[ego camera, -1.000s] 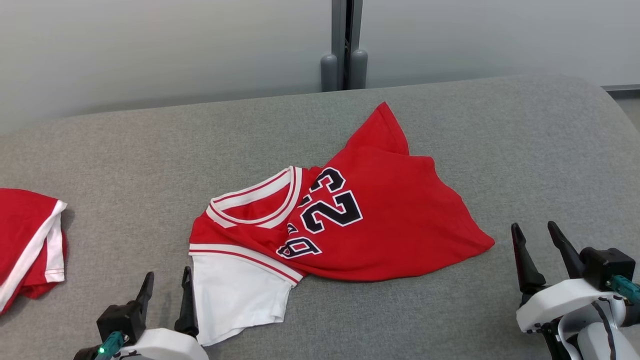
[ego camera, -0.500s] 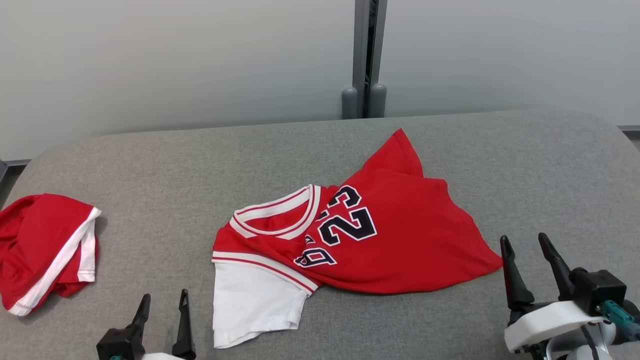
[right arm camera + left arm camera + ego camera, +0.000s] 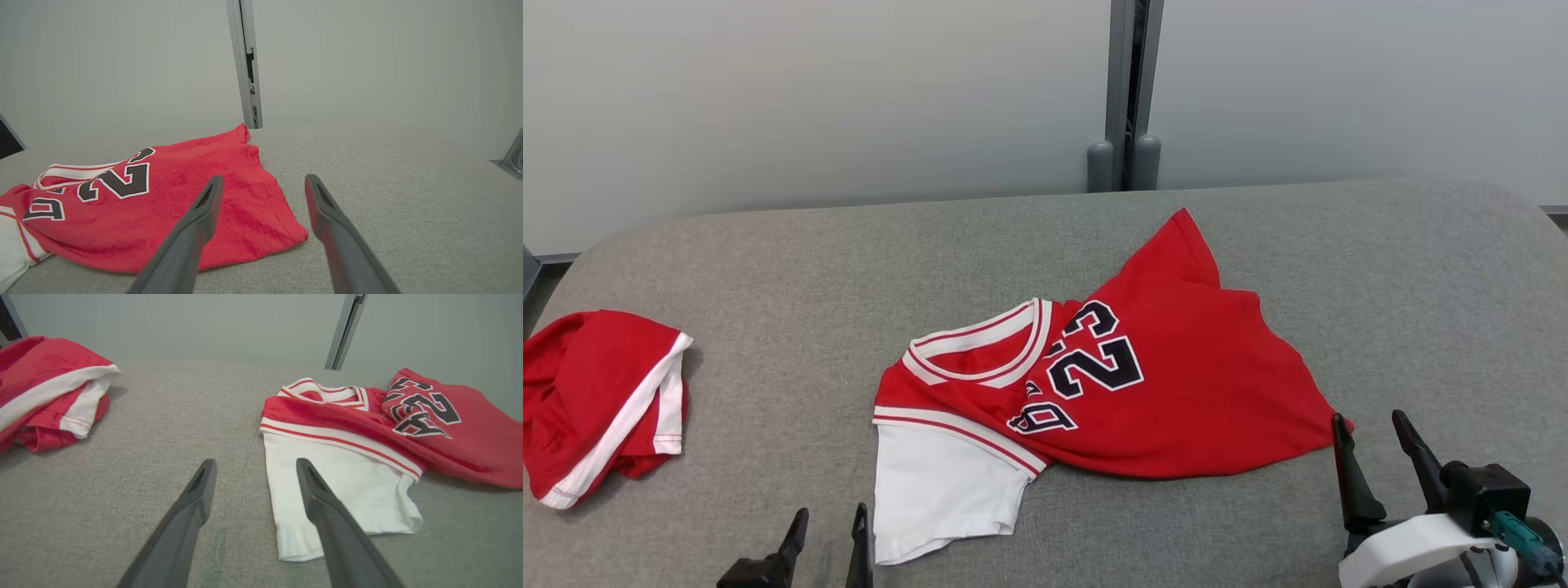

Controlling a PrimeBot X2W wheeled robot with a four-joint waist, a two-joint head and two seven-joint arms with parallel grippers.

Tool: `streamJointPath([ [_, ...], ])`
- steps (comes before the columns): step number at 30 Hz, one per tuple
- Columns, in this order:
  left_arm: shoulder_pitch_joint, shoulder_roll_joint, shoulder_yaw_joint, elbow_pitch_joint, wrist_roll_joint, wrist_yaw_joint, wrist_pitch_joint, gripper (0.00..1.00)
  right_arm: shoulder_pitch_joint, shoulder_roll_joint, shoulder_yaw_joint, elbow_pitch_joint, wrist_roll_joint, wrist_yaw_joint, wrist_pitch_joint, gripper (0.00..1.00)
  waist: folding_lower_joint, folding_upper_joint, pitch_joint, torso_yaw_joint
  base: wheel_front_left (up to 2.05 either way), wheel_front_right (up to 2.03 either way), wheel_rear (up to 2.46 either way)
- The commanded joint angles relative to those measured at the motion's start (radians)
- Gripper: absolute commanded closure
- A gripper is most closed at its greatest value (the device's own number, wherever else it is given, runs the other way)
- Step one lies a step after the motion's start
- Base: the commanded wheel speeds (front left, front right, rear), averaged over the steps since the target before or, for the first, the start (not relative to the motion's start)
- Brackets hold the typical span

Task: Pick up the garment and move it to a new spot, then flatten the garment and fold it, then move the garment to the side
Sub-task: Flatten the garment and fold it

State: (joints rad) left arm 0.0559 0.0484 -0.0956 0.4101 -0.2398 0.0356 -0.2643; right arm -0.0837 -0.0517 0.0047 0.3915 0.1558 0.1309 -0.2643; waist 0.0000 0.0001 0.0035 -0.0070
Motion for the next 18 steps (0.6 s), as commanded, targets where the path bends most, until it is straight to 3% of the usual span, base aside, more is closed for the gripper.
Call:
streamJointPath([
  [1,-0.008,0.004,-0.005,0.010,-0.007,-0.004,0.000,0.00,-0.007,-0.002,-0.001,0.006,-0.007,0.000,0.000,0.00,0.0000,-0.0001,0.009,0.001,0.00,0.00,0.00],
  [16,-0.105,0.004,-0.123,0.218,-0.092,-0.027,0.001,0.00,-0.078,-0.002,-0.023,0.078,-0.022,0.000,0.000,0.00,0.0000,-0.0001,0.105,-0.001,0.00,0.00,0.00],
  [18,-0.113,0.003,-0.143,0.247,-0.104,-0.032,0.004,0.16,-0.083,-0.002,-0.031,0.092,-0.018,0.000,0.000,0.00,0.0000,-0.0001,0.114,-0.001,0.00,0.00,0.00],
])
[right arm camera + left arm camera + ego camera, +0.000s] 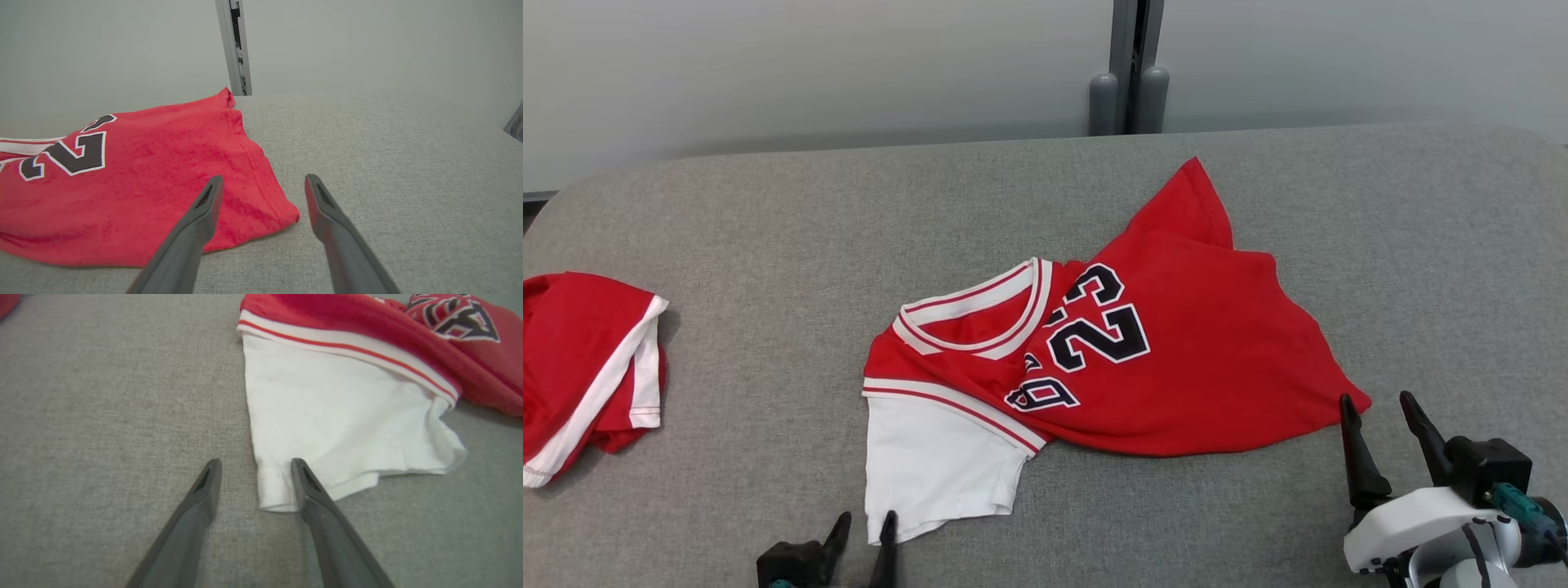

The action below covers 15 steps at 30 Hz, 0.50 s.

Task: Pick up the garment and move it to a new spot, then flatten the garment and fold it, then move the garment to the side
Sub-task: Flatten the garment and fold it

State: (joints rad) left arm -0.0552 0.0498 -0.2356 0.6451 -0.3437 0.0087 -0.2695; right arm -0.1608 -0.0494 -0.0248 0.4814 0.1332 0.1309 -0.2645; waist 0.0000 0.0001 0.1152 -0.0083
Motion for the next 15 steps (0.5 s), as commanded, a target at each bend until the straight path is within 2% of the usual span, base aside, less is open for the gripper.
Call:
streamJointPath([
  [1,-0.009,0.001,-0.012,0.020,-0.003,-0.007,0.010,1.00,-0.014,-0.004,-0.005,0.006,0.006,0.000,0.000,0.00,0.0000,-0.0001,0.006,0.001,0.00,0.00,0.00],
  [8,-0.051,0.001,-0.045,0.022,0.007,-0.022,0.011,1.00,-0.065,-0.006,-0.046,0.107,-0.004,0.000,0.000,0.00,0.0000,-0.0001,0.044,0.030,0.00,0.00,0.00],
  [15,-0.067,0.004,-0.036,-0.003,0.029,-0.023,0.011,1.00,-0.134,-0.006,-0.073,0.253,-0.006,0.000,0.000,0.00,0.0000,-0.0001,0.068,0.060,0.00,0.00,0.00],
])
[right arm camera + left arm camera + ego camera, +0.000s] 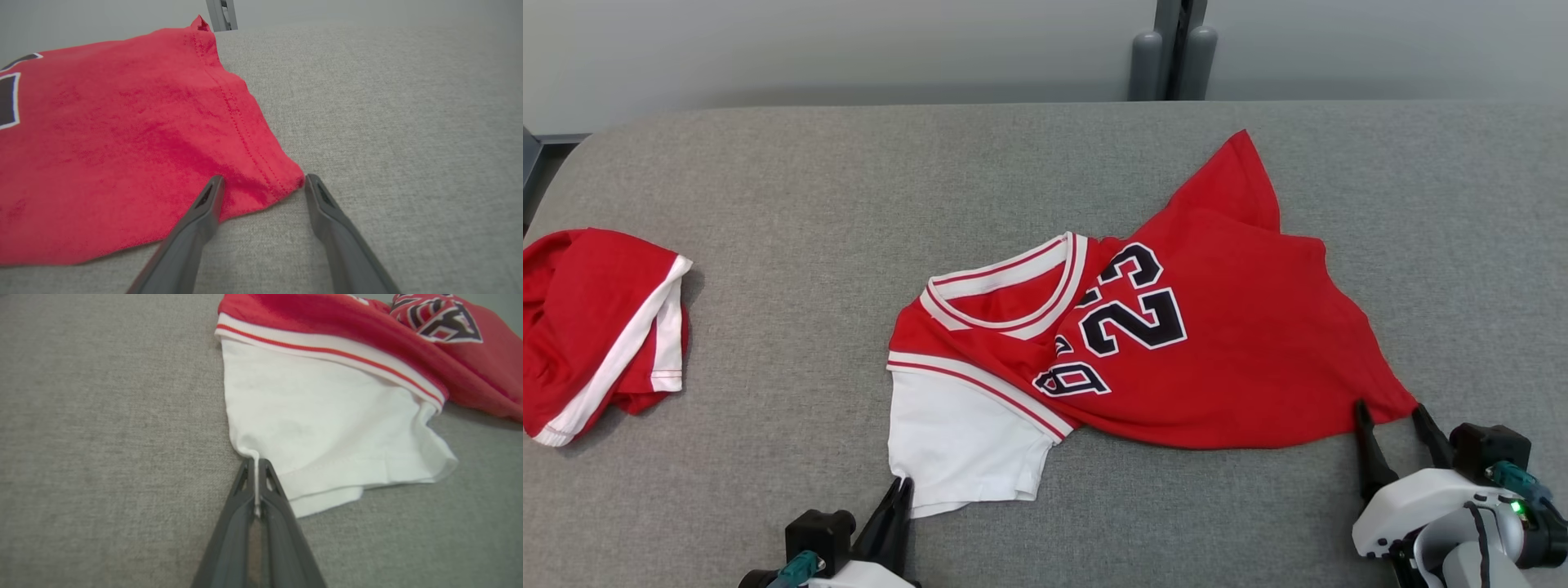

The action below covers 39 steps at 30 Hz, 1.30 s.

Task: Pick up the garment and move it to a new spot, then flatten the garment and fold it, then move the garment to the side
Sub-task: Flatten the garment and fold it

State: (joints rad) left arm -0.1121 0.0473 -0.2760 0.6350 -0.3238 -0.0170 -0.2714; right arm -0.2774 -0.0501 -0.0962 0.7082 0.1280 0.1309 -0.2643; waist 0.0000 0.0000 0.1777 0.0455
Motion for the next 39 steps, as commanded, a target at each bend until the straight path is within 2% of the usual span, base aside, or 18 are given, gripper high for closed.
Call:
streamJointPath([
  [1,-0.010,0.007,0.007,0.003,0.009,0.001,0.012,1.00,-0.029,-0.006,-0.006,0.051,0.003,0.000,0.000,0.02,0.0000,0.0000,0.008,0.009,0.00,0.00,0.00],
  [2,-0.008,0.008,0.008,0.000,0.011,0.001,0.011,1.00,-0.040,-0.006,-0.009,0.069,0.001,0.000,0.000,0.14,0.0000,0.0000,0.009,0.011,0.00,0.00,0.00],
  [4,-0.006,0.008,0.010,-0.005,0.011,0.000,0.011,1.00,-0.052,-0.005,-0.016,0.092,0.001,0.000,0.000,0.76,0.0000,0.0000,0.009,0.014,0.00,0.00,0.00],
  [5,-0.006,0.008,0.012,-0.011,0.007,-0.004,0.010,1.00,-0.056,-0.004,-0.016,0.099,0.001,0.000,0.000,0.97,0.0000,0.0000,0.009,0.015,0.00,0.00,0.00],
  [6,-0.009,0.008,0.014,-0.018,0.003,-0.005,0.009,1.00,-0.061,-0.004,-0.018,0.099,0.003,0.000,0.000,1.00,0.0000,0.0000,0.010,0.016,0.00,0.00,0.00],
  [10,-0.026,0.006,0.037,-0.078,-0.006,-0.016,0.007,1.00,-0.068,-0.005,-0.021,0.057,0.030,0.000,0.000,1.00,0.0000,0.0000,0.003,0.015,0.00,0.00,0.00],
  [17,-0.094,0.009,0.164,-0.290,0.049,-0.047,0.007,1.00,-0.090,-0.017,0.010,-0.176,0.110,0.000,0.000,1.00,0.0000,0.0000,-0.078,0.005,0.00,0.00,0.00],
  [22,-0.202,0.053,0.252,-0.420,0.106,-0.072,0.007,1.00,-0.155,-0.068,0.053,-0.289,0.155,0.000,0.000,1.00,0.0000,0.0000,-0.146,-0.009,0.00,0.00,0.00],
  [30,-0.430,0.160,0.277,-0.524,0.162,-0.096,0.009,1.00,-0.340,-0.181,0.132,-0.392,0.219,0.000,0.008,1.00,0.0000,0.0000,-0.192,-0.022,0.00,0.00,0.00],
  [34,-0.534,0.204,0.266,-0.542,0.165,-0.100,0.058,1.00,-0.428,-0.222,0.151,-0.429,0.247,0.000,0.071,1.00,0.0000,0.0000,-0.173,-0.023,0.00,0.00,0.00],
  [39,-0.630,0.235,0.243,-0.527,0.159,-0.103,0.143,1.00,-0.508,-0.243,0.172,-0.421,0.250,0.000,0.163,1.00,0.0000,0.0000,-0.066,-0.017,0.00,0.00,0.00],
])
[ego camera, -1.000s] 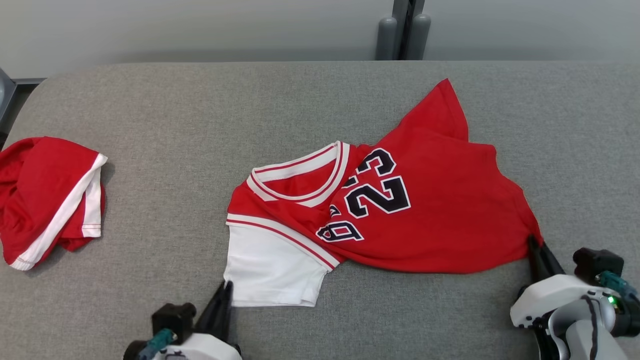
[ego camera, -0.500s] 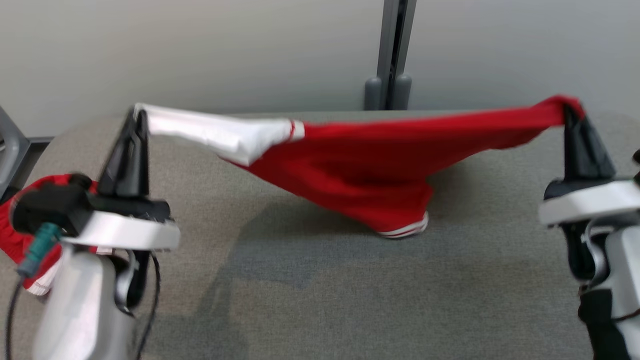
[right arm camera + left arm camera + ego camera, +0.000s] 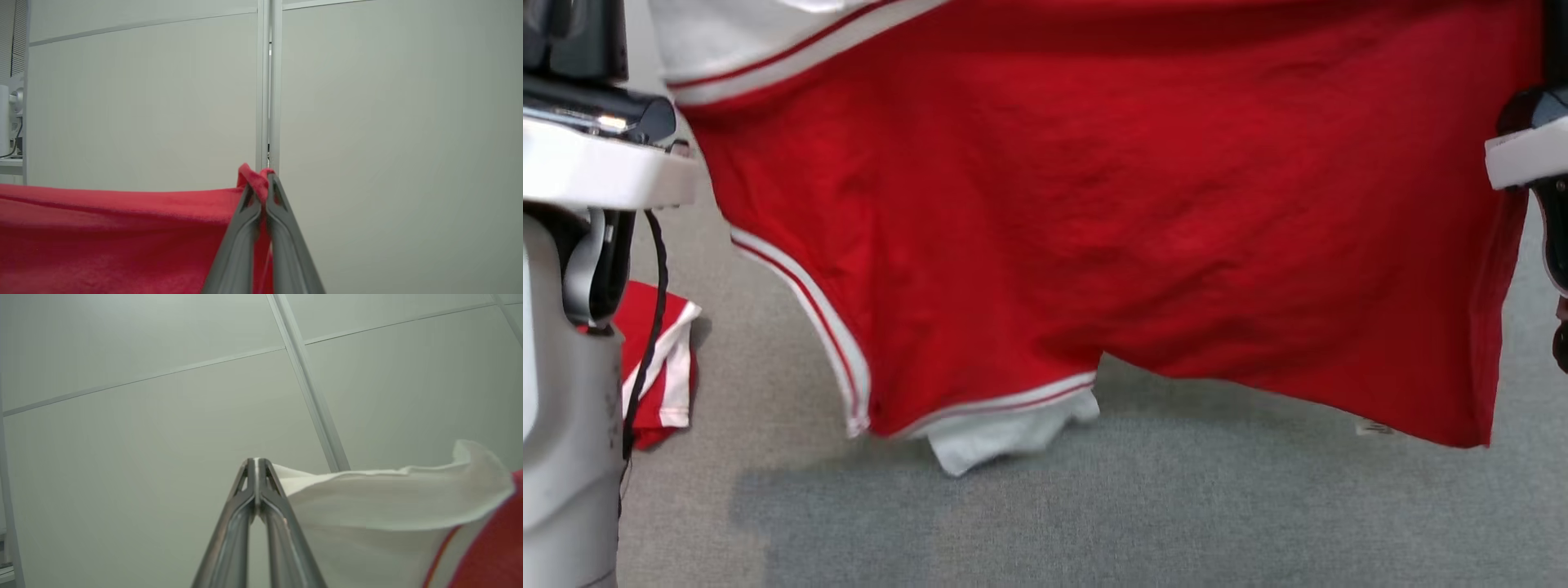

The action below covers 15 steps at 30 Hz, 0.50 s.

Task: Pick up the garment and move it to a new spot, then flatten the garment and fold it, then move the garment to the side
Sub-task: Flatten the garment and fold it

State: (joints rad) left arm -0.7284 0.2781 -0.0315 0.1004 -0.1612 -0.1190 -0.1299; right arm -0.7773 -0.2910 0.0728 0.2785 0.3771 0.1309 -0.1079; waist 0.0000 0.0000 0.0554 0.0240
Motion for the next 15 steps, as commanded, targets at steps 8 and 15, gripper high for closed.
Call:
streamJointPath([
  [8,-0.254,0.014,-0.046,0.159,0.039,0.008,-0.050,1.00,-0.246,0.011,0.039,0.147,-0.094,0.000,-0.018,1.00,0.0000,0.0000,0.309,0.008,0.00,0.00,0.00],
  [15,-0.529,0.019,-0.055,0.311,0.095,0.043,-0.124,1.00,-0.515,0.021,-0.032,0.312,-0.201,0.000,-0.127,1.00,0.0000,0.0000,0.402,0.006,0.00,0.00,0.00],
])
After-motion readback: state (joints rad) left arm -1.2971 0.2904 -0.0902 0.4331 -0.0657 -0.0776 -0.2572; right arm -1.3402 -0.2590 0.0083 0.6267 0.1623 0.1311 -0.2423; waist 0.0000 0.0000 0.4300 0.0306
